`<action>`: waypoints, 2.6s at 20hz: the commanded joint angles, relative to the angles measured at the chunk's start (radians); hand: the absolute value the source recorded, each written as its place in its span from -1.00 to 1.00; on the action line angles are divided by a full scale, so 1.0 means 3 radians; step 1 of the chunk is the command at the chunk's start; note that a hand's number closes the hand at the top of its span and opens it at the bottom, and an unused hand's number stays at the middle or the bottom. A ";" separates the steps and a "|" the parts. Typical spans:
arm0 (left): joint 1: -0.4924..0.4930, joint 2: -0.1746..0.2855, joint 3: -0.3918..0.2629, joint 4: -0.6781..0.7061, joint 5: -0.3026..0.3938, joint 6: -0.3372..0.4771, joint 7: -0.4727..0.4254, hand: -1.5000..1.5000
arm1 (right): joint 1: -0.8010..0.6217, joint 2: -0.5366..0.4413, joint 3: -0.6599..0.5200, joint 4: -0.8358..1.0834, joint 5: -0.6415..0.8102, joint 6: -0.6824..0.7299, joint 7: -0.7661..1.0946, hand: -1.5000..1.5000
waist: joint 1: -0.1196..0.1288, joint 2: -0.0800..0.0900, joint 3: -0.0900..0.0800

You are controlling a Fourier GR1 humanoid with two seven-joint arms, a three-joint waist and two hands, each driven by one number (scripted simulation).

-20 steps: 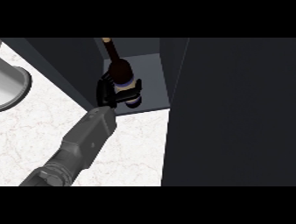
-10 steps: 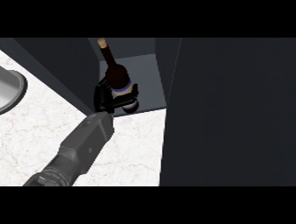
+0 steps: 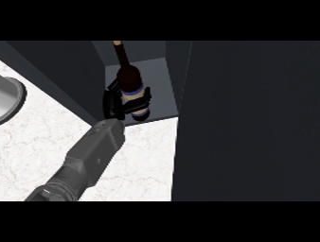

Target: Pick up the wine, place it into the cabinet and close the cabinet

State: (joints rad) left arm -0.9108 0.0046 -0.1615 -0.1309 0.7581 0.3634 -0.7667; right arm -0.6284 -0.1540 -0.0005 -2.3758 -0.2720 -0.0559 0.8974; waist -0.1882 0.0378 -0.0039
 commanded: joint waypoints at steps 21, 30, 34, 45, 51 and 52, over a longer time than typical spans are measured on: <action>-0.0717 -0.0015 -0.0062 0.0079 0.0240 0.0488 0.0418 1.00 | 0.0181 -0.0068 -0.0210 0.0000 -0.0125 0.0149 -0.0140 -1.00 | 0.0091 0.0047 0.0008; -0.0806 0.0033 -0.0007 0.0209 0.0263 0.0417 0.0577 1.00 | 0.0218 -0.0117 -0.0315 -0.0027 -0.0169 0.0166 -0.0129 -1.00 | 0.0143 0.0052 0.0006; -0.0878 0.0100 -0.0225 0.0389 0.0027 0.0660 0.0549 1.00 | 0.0224 -0.0059 -0.0241 -0.0031 -0.0118 0.0126 -0.0127 -1.00 | 0.0137 0.0053 0.0008; -0.0735 0.0249 -0.0563 0.0436 -0.0329 0.1354 0.0597 1.00 | 0.0183 -0.0057 -0.0278 -0.0050 -0.0184 0.0174 -0.0179 -1.00 | 0.0068 0.0095 0.0008; -0.0632 0.0438 -0.0660 0.0435 -0.0436 0.1306 0.0744 1.00 | 0.0154 -0.0084 -0.0209 -0.0090 -0.0145 0.0204 -0.0139 -1.00 | 0.0043 0.0120 -0.0002; -0.0634 0.0422 -0.0677 0.0434 -0.0456 0.1368 0.0730 1.00 | 0.0186 -0.0065 -0.0236 -0.0030 -0.0165 0.0209 -0.0171 -1.00 | 0.0054 0.0128 0.0003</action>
State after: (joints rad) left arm -1.1287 0.0876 -0.3485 -0.0161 0.6393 0.7555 -0.5595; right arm -0.5777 -0.1729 -0.0704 -2.3688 -0.3046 0.0023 0.8441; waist -0.1745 0.0676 -0.0014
